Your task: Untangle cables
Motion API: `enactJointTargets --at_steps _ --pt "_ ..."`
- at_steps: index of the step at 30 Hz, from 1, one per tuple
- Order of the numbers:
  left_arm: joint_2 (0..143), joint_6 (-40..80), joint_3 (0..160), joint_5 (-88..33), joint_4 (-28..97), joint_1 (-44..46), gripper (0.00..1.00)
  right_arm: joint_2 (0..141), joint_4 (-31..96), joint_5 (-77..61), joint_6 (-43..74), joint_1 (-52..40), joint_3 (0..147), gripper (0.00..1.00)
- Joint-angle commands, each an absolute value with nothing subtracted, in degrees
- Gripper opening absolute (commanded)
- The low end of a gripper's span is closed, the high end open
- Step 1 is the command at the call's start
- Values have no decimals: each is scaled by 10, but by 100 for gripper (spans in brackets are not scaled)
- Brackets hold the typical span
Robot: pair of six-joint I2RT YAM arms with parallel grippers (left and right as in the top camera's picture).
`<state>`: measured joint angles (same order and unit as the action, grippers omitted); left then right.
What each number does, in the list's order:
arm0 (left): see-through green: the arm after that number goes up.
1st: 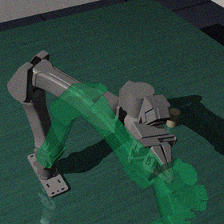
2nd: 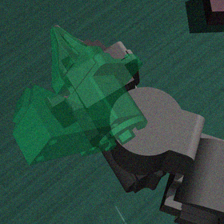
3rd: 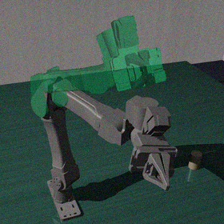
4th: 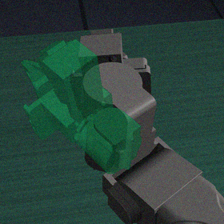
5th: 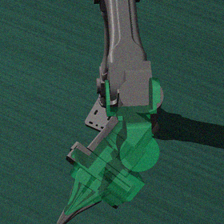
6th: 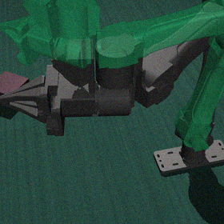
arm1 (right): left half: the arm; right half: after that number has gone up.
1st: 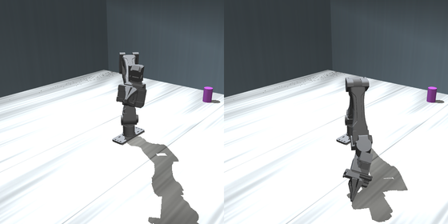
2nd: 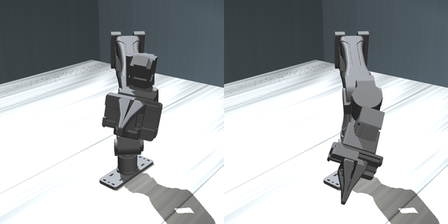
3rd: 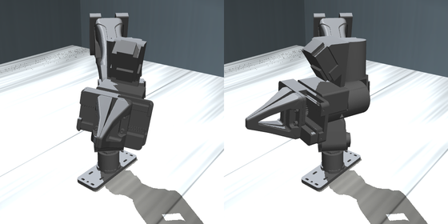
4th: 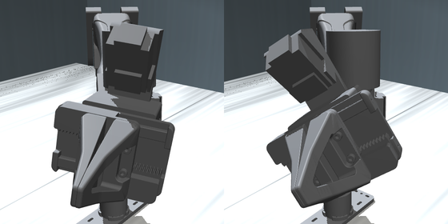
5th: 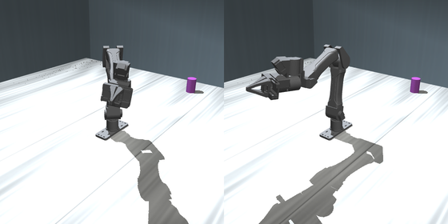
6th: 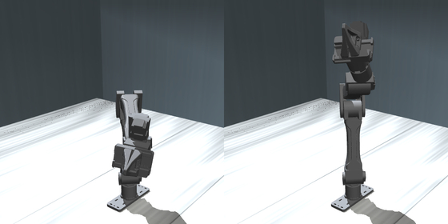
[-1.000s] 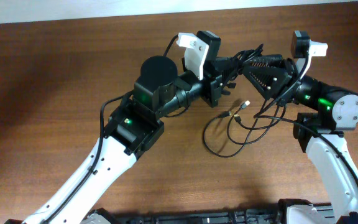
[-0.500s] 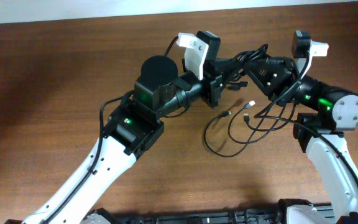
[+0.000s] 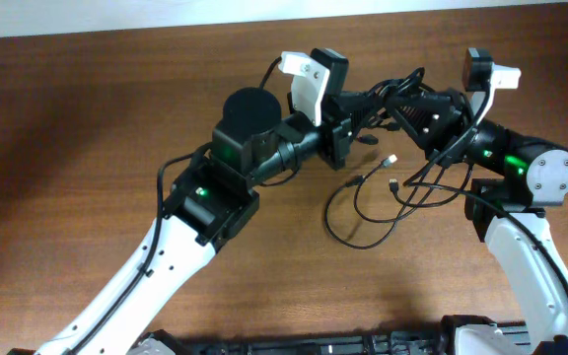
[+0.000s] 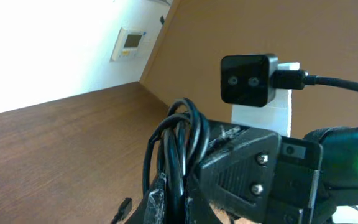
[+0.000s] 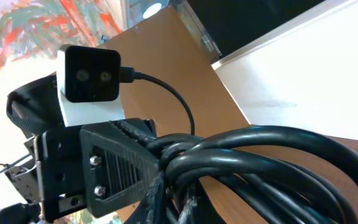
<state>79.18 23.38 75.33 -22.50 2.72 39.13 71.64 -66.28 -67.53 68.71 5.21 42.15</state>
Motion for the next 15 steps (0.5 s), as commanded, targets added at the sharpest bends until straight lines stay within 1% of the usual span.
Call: enactJointTargets --at_steps 1,5,10,13,14,15 --pt "790 226 764 -183 54 356 0 716 -687 -684 678 49 423 4" --pt "790 226 764 -150 107 332 0 716 -735 -665 695 49 423 4" --pt "790 197 764 -152 130 330 0 716 -734 -647 695 49 423 4" --pt "790 197 764 -152 125 330 0 716 -709 -647 695 49 423 5" --pt "790 197 764 -153 121 330 0 716 -687 -647 695 49 423 11" --pt "790 197 764 -154 116 330 0 716 -669 -647 695 49 423 27"
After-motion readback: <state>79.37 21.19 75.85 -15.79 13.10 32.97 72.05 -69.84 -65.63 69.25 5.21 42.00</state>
